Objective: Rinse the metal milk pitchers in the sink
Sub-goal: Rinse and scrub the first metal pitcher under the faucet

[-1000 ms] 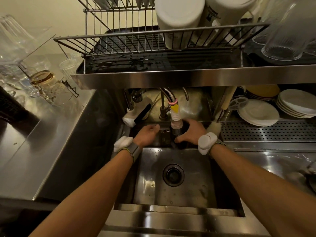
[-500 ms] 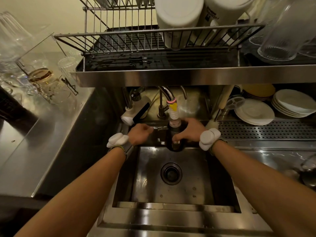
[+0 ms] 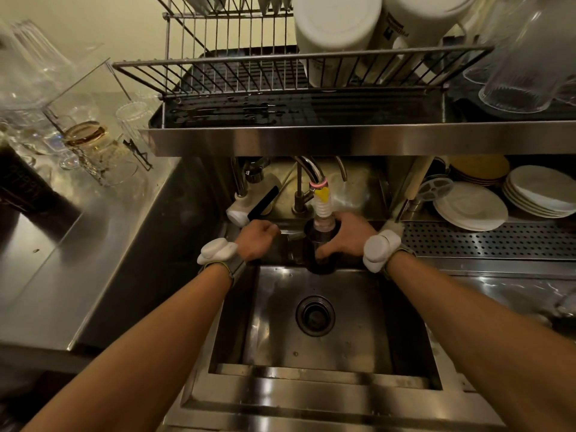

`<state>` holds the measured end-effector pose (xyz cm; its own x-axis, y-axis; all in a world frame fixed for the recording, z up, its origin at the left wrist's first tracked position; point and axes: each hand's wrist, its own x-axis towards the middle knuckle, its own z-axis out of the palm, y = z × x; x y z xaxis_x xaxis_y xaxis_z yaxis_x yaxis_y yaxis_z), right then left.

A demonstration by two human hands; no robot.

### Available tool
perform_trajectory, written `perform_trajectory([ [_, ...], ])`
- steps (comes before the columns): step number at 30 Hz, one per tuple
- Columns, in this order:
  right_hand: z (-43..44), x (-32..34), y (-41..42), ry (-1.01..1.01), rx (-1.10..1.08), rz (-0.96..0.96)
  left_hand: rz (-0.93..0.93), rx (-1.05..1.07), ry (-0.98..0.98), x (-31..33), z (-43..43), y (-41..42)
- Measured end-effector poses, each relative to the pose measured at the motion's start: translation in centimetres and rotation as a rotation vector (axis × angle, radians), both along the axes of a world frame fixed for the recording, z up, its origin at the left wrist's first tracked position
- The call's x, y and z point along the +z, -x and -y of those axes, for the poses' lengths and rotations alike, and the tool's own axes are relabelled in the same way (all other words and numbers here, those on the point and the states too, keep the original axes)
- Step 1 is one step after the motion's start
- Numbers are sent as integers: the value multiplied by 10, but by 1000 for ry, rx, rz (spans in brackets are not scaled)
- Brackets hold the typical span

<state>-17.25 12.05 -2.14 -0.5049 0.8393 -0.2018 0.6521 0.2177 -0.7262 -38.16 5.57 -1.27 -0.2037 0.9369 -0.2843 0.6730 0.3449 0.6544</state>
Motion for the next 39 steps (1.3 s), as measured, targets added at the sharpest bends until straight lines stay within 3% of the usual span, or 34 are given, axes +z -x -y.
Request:
perform_trajectory([
  [5, 0, 0, 0, -19, -63, -1, -1, 4, -12, 6, 0, 4],
  [9, -1, 2, -1, 18, 21, 25, 12, 14, -5, 3, 1, 9],
  [13, 0, 3, -2, -30, -68, -1, 45, -13, -7, 0, 2, 9],
  [17, 0, 2, 0, 28, 11, 11, 61, -13, -10, 1, 0, 6],
  [20, -2, 3, -4, -7, -90, -8, 83, -37, -16, 2, -1, 5],
  [25, -4, 7, -4, 44, 1, 19, 90, -53, -15, -3, -4, 6],
  [39, -6, 8, -4, 15, -1, 23, 87, -63, -22, -6, -6, -12],
])
